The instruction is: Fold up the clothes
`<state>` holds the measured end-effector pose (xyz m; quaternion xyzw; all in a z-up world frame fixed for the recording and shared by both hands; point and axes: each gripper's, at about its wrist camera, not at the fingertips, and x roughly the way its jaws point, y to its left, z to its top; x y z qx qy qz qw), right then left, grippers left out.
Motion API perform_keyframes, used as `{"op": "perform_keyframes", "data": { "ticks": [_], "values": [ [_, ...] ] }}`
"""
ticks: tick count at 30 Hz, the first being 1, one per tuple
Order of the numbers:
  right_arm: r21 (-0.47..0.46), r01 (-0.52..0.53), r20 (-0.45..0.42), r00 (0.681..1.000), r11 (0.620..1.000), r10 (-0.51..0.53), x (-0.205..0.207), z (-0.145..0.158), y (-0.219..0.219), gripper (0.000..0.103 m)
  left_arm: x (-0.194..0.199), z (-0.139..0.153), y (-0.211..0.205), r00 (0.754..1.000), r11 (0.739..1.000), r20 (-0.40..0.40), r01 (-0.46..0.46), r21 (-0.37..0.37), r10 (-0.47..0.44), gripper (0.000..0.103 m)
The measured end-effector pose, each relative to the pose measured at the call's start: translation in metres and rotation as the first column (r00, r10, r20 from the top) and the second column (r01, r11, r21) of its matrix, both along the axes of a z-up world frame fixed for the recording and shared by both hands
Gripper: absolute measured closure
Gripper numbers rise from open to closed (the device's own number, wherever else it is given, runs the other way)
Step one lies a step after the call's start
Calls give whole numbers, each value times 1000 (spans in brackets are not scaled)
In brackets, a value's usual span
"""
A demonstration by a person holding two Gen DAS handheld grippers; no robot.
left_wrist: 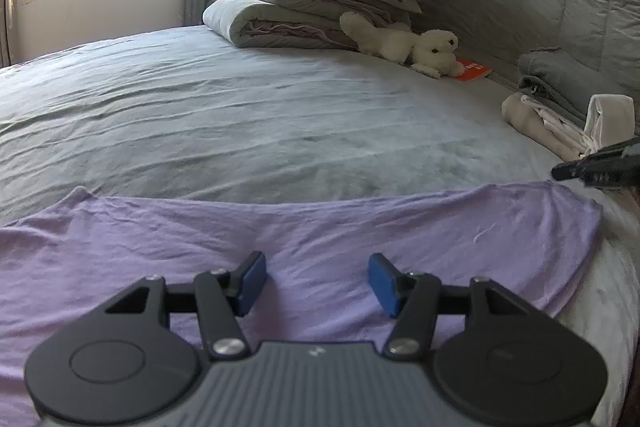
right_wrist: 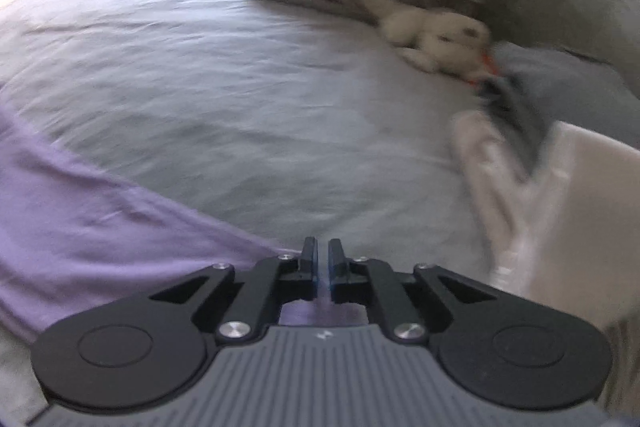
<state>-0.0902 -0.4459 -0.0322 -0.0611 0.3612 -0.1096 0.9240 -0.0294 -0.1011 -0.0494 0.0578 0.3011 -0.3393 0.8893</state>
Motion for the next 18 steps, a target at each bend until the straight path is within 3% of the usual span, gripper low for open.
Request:
{"op": "perform_keyframes", "data": {
  "ticks": [6,9,12,18],
  "values": [
    [131,73,-8,997,989,-73,-31,23,-18,88,-9,8,9,1000,1000,-16,20,-12,-20,45],
    [202,78,-15,997,976,-77,-46,25,-11,79,-15,11,18,999,999,-27,37,-22,-38,45],
    [260,69,-12,998,963,-68,-56,21,-1,79,-25,12,25,996,996,-30,84,-15,-84,45],
    [246,142,-85,989,959,-125,-62,5,4,78,-51,11,33,982,979,-20,190,75,-189,45]
  ]
}}
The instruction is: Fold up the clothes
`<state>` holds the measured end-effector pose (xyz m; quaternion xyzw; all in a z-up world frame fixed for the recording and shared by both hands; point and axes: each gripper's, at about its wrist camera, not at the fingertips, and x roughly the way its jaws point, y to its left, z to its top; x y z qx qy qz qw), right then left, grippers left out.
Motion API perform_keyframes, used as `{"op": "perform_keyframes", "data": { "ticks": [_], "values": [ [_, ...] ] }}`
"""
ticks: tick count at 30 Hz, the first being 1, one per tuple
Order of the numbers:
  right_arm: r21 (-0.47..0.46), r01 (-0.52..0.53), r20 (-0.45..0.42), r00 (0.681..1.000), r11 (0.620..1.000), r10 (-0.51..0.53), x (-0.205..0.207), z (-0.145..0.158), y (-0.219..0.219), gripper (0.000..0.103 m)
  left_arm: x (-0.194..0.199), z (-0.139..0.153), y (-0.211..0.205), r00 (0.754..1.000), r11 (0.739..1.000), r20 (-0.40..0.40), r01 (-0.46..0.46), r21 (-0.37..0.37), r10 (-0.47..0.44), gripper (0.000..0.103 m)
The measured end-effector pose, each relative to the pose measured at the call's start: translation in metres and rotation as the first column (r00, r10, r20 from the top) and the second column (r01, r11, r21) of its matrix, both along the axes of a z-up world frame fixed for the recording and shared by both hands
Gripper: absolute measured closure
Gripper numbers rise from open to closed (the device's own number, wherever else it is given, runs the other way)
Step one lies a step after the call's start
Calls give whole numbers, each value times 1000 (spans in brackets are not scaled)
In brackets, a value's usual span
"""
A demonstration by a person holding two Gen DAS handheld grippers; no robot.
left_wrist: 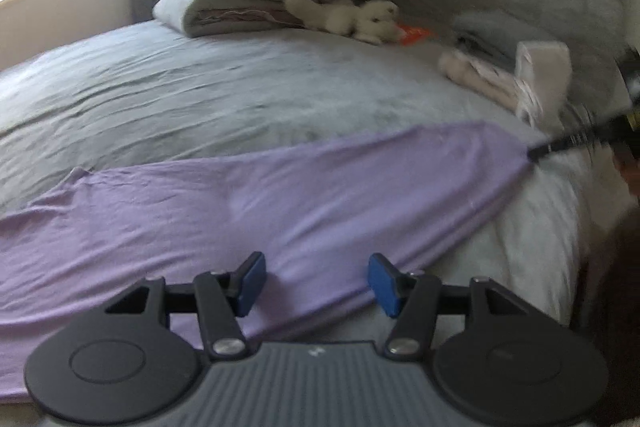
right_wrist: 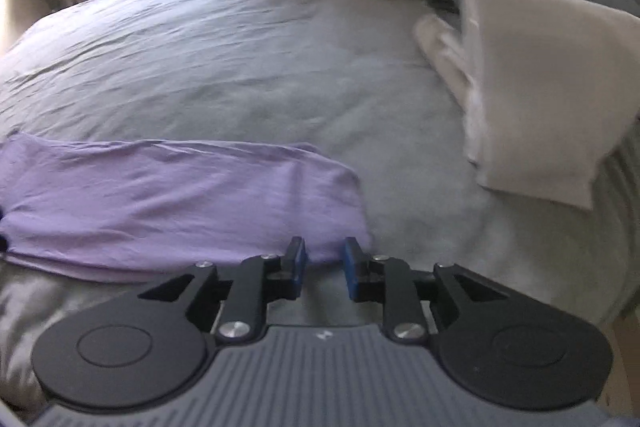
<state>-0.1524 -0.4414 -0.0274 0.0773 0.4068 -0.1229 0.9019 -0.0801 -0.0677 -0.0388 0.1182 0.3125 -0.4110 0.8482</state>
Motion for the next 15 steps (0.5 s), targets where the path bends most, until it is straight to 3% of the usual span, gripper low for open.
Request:
{"op": "perform_keyframes", "data": {
  "ticks": [5,11,15],
  "values": [
    [24,18,15,1000,1000,-19,-12,8,2,78,-15,4,10,998,998,23,59,12,-60,45],
    [170,-8,54,999,985,-2,-14,10,10,78,-18,8,15,997,996,35,73,-43,-71,55],
    [407,28,94,993,913,-73,-15,5,1,78,-20,10,9,995,994,51,85,-67,-81,56]
  ]
}}
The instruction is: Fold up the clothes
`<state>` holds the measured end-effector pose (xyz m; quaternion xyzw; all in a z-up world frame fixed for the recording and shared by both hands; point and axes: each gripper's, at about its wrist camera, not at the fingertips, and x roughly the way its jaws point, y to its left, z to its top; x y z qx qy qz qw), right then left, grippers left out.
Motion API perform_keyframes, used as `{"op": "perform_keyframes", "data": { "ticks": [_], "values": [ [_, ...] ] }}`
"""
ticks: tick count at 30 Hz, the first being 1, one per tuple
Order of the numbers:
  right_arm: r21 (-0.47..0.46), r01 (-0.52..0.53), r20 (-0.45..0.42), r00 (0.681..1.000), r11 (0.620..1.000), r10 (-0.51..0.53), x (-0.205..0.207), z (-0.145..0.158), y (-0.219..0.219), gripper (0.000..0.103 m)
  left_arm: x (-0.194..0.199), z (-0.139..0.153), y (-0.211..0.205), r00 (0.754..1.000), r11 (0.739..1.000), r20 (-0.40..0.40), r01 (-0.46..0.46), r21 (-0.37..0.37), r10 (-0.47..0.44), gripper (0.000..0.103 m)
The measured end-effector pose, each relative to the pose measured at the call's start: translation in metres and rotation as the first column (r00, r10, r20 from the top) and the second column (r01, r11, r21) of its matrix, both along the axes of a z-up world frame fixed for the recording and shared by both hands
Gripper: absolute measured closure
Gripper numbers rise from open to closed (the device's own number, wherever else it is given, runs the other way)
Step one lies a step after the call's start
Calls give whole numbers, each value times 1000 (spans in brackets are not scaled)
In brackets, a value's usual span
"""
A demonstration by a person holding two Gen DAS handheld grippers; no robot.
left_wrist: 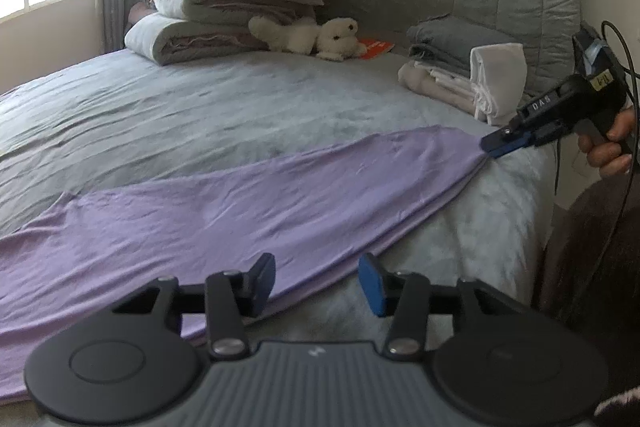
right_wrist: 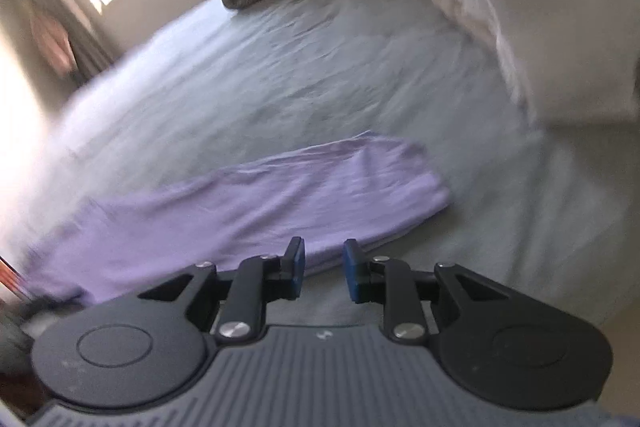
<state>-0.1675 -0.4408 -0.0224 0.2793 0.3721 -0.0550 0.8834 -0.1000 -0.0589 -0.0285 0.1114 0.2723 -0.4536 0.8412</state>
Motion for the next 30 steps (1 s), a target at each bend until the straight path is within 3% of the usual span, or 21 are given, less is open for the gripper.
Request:
{"op": "perform_keyframes", "data": {
  "ticks": [4,8,11,17,24,26,27,28,30],
  "values": [
    [261,34,20,999,965,-40,2,-13,-9,78,1,0,-7,1000,1000,0,9,-18,-9,61],
    [378,30,2,999,925,-33,9,-29,-3,78,5,-3,-18,1000,1000,-13,0,-1,0,72],
    [456,29,9,999,889,-37,13,-38,1,77,7,-5,-24,1000,1000,-20,6,1,-6,73],
    [523,19,-1,1000,852,-22,24,-47,8,77,6,-14,-34,1000,998,-7,27,55,-27,72],
    [524,29,8,999,851,-38,26,-47,10,77,2,-16,-39,998,996,49,28,83,-32,74],
    [538,35,21,998,842,-55,23,-51,8,76,0,-16,-40,997,995,74,25,95,-33,81],
    [547,34,31,998,837,-61,20,-53,9,72,-1,-16,-41,996,995,83,26,98,-35,94],
    [556,33,41,997,831,-67,16,-55,9,71,-1,-16,-41,995,995,90,27,99,-36,100],
    [564,22,61,996,825,-69,16,-57,11,68,-2,-15,-41,995,996,99,19,84,-27,102]
  ]
}}
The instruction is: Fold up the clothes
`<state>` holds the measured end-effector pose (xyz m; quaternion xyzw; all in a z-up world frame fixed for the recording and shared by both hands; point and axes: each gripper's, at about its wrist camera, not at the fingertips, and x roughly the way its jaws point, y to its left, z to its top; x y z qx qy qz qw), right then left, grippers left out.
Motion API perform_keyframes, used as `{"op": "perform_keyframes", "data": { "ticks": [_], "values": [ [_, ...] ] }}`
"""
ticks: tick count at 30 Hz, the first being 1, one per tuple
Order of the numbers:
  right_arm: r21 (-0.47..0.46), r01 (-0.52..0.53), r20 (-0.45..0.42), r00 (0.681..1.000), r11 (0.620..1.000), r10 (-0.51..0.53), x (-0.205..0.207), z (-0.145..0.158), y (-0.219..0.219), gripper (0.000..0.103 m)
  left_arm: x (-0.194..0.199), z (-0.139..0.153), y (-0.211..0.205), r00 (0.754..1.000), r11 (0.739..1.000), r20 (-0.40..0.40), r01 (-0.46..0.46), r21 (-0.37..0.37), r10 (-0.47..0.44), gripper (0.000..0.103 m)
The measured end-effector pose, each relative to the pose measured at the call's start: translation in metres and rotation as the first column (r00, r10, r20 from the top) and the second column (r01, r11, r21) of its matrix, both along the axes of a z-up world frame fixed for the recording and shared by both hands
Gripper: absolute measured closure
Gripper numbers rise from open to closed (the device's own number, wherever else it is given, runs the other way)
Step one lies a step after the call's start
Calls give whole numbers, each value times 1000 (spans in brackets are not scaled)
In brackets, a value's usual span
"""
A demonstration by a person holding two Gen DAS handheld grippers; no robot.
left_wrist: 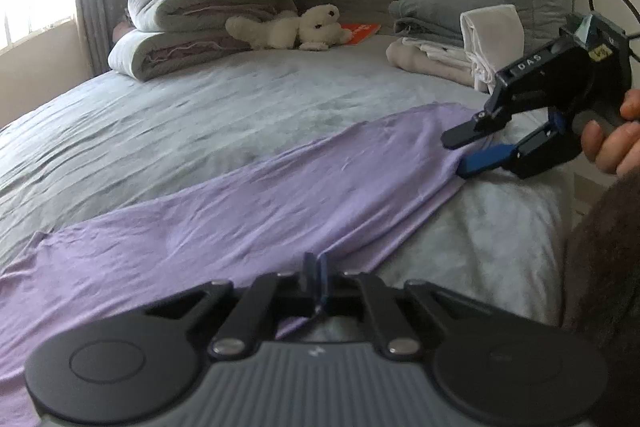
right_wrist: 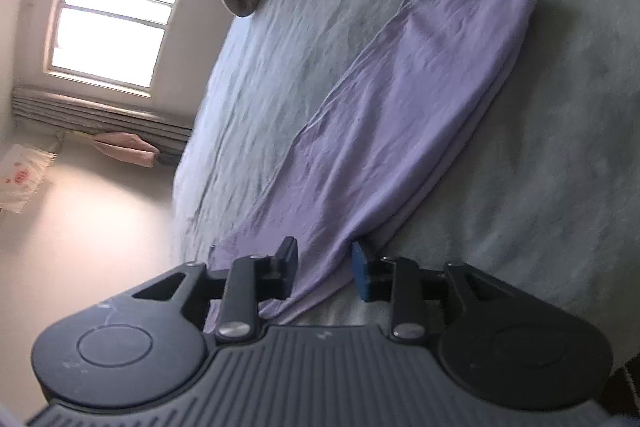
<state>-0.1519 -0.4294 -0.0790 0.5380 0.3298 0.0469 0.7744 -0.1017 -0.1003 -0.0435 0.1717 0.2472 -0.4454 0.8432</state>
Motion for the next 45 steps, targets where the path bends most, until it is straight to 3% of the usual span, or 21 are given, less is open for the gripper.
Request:
{"op": "perform_keyframes", "data": {
  "ticks": [5,14,19,23,33,39,45],
  "values": [
    [29,-16,50,999,999,14,3,-1,6,59,0,7,4,999,997,18,-38,-66,39,102],
    [75,-56,90,995,996,49,14,-6,26,59,0,11,6,999,993,6,-43,-110,44,102],
    [98,125,149,979,987,-139,-8,-7,10,59,-4,5,8,1000,998,-7,-15,-62,14,102],
    [202,279,169,934,939,-314,-26,-18,-17,59,-9,-1,9,1000,1000,-9,15,-23,-15,102],
    [237,470,167,843,850,-512,-43,-21,-56,61,-8,0,11,999,999,-22,27,-17,-27,102],
    [123,523,124,835,844,-536,-44,-15,-68,82,-6,1,15,998,999,-40,47,-21,-48,102],
    [-160,516,74,856,841,-511,-48,2,-72,99,-4,3,18,994,997,-72,82,-15,-83,102]
  ]
}}
